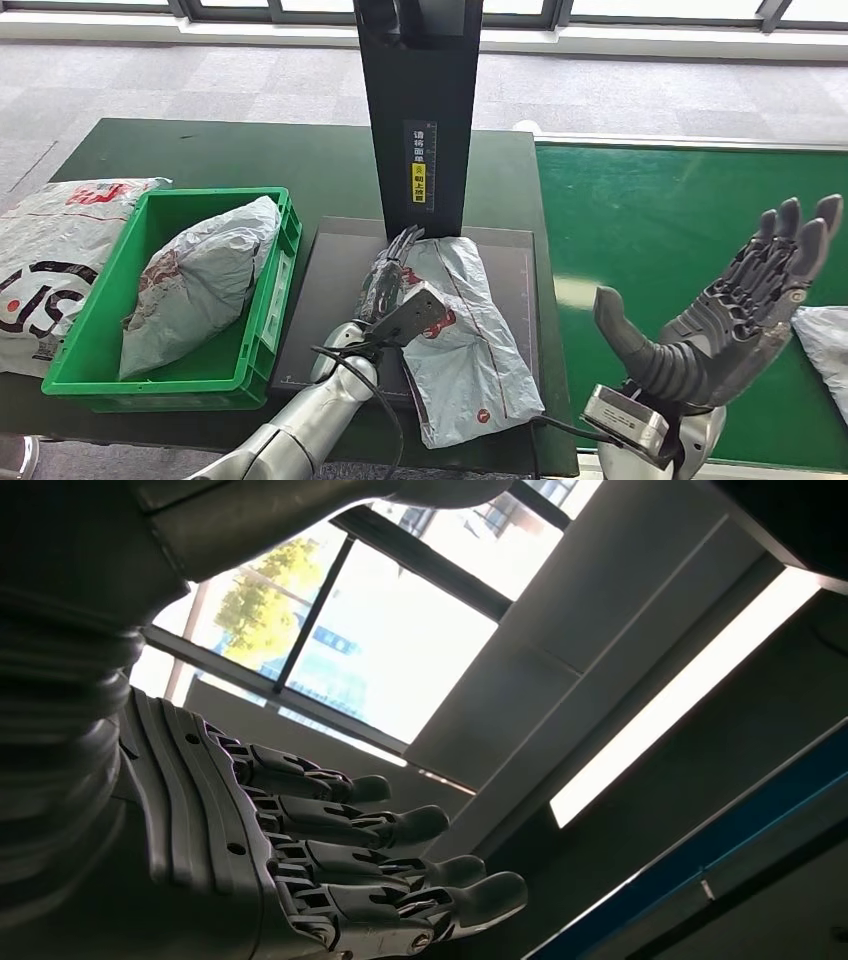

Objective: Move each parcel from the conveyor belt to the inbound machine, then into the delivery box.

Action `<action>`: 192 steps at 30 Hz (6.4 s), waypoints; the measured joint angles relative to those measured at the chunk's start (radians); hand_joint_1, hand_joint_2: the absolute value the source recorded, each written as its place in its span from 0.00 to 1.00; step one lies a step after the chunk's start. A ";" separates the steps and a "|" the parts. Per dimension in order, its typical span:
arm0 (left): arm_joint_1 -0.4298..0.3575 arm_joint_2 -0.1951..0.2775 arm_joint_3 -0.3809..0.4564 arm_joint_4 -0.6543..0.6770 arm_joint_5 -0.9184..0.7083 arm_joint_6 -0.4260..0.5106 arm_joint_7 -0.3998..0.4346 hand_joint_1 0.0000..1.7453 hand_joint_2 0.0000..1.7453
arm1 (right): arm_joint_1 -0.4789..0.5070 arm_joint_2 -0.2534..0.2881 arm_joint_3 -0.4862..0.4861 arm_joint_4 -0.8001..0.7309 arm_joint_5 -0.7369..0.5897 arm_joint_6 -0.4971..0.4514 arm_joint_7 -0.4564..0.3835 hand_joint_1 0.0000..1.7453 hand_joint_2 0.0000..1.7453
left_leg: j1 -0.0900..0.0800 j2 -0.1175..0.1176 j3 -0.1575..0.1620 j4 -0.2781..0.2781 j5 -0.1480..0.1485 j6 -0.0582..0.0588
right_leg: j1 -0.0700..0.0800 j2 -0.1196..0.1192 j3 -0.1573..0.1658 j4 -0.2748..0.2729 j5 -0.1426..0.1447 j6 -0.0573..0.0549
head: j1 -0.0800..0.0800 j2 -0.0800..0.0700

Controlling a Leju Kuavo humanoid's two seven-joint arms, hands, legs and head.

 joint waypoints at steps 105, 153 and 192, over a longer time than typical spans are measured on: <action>0.072 0.026 0.825 -0.760 -0.397 0.281 -0.298 1.00 1.00 | -0.009 0.000 -0.010 0.081 -0.029 0.001 0.001 0.00 1.00 | 0.001 -0.001 -0.002 -0.001 0.001 0.000 | 0.001 -0.001 -0.001 0.001 -0.001 -0.001 | 0.000 0.000; 0.087 0.018 1.041 -0.777 0.022 0.281 -0.302 0.00 1.00 | -0.007 0.000 -0.067 0.138 -0.020 0.001 0.001 0.00 1.00 | 0.001 -0.002 -0.002 -0.001 0.001 0.000 | 0.001 -0.001 -0.002 0.001 -0.001 -0.001 | 0.000 0.000; 0.448 0.058 0.199 -1.033 0.544 -0.310 -0.300 0.00 1.00 | -0.142 0.001 -0.814 0.667 0.538 0.000 0.566 0.00 1.00 | 0.000 -0.005 -0.009 -0.001 -0.001 0.000 | 0.000 -0.004 -0.001 0.000 -0.003 -0.001 | 0.000 0.000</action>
